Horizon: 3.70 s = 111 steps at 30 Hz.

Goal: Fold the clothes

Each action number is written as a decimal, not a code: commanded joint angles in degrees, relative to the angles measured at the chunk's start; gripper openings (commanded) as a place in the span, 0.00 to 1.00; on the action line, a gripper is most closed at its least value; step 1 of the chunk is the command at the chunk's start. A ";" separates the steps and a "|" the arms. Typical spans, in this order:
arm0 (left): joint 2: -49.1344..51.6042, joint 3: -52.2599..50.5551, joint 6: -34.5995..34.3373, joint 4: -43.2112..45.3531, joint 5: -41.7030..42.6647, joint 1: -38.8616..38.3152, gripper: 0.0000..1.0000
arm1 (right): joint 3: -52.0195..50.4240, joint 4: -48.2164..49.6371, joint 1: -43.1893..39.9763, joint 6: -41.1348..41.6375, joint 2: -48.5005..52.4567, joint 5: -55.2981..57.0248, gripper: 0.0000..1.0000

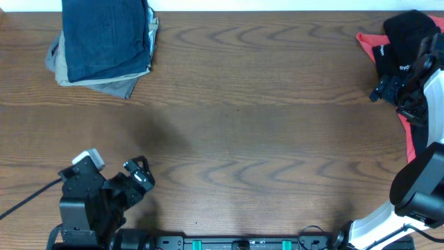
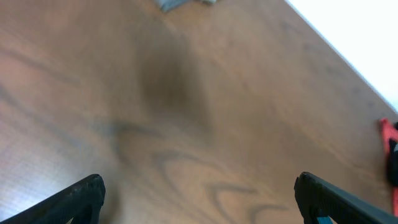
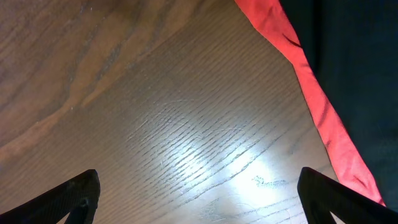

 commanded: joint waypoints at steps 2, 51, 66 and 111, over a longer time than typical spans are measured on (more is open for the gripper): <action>-0.37 -0.22 -1.49 -3.30 0.55 -0.24 0.98 | 0.24 0.02 -0.59 0.76 0.11 0.39 0.99; -27.50 -51.91 38.03 59.43 1.62 3.58 0.98 | 0.24 0.02 -0.59 0.79 0.11 0.39 0.99; -27.39 -51.91 38.03 59.43 1.62 3.58 0.98 | 0.24 0.02 -0.59 0.79 0.11 0.42 0.99; -27.39 -51.91 38.03 59.45 1.62 3.58 0.98 | -11.69 7.54 26.69 -0.94 -51.39 1.16 0.99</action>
